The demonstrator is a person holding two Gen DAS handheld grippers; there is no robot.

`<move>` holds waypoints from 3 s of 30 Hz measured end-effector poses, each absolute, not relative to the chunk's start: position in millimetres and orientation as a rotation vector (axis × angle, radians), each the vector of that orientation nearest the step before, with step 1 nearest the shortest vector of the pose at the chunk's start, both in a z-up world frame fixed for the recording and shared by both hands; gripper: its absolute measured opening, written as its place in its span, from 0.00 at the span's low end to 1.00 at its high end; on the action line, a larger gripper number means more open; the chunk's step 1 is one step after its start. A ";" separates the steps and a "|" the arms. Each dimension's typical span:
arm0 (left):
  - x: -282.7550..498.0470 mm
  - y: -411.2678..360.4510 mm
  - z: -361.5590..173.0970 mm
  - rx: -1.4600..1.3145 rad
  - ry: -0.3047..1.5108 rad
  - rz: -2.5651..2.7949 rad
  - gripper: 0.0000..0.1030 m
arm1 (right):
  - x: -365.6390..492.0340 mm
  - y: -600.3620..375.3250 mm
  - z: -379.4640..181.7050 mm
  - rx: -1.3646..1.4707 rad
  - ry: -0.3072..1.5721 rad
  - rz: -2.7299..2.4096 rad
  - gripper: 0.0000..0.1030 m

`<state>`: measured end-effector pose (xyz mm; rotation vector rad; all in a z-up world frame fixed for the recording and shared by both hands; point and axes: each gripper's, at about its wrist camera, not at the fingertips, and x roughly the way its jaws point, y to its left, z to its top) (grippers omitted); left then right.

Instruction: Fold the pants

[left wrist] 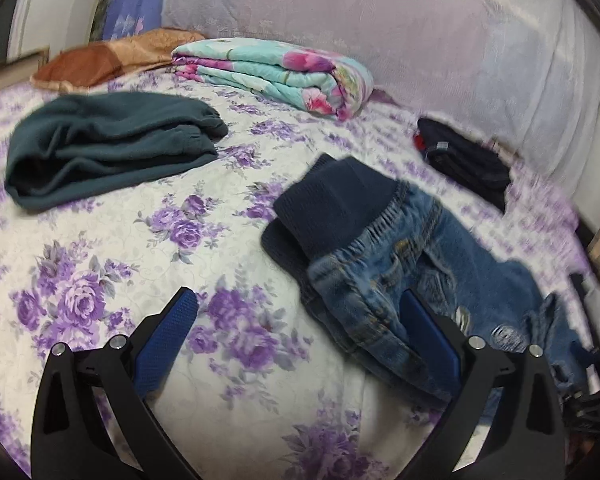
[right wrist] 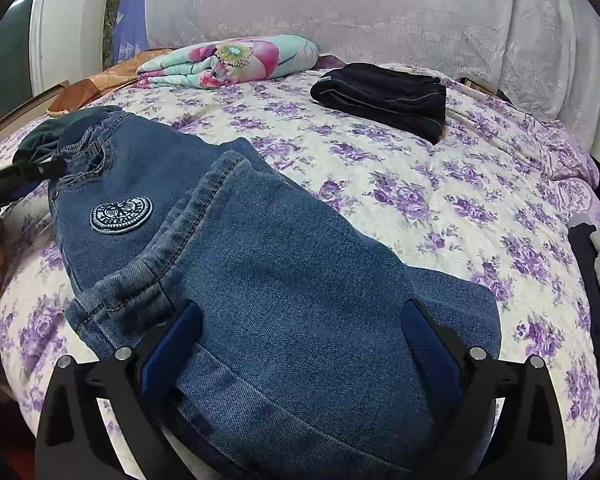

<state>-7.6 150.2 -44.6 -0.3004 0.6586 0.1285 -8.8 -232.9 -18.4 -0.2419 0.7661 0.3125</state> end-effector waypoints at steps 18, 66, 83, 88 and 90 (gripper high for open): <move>27.1 93.3 -57.1 -0.195 0.793 -0.032 0.96 | -8.2 -235.5 -18.5 -0.222 0.763 0.317 0.97; 2.2 94.0 11.0 -0.257 0.585 -0.210 0.30 | -36.1 -270.5 11.7 -0.042 0.622 0.301 0.97; -105.8 -228.1 -66.8 0.902 0.268 -0.341 0.27 | -59.3 -434.1 -21.4 0.543 0.592 0.215 0.97; -107.7 -217.6 -50.2 0.862 0.322 -0.398 0.65 | -60.7 -436.2 -23.5 0.559 0.578 0.232 0.97; -113.5 -198.8 -32.1 0.772 0.326 -0.465 0.93 | -63.3 -434.7 -21.9 0.548 0.569 0.230 0.97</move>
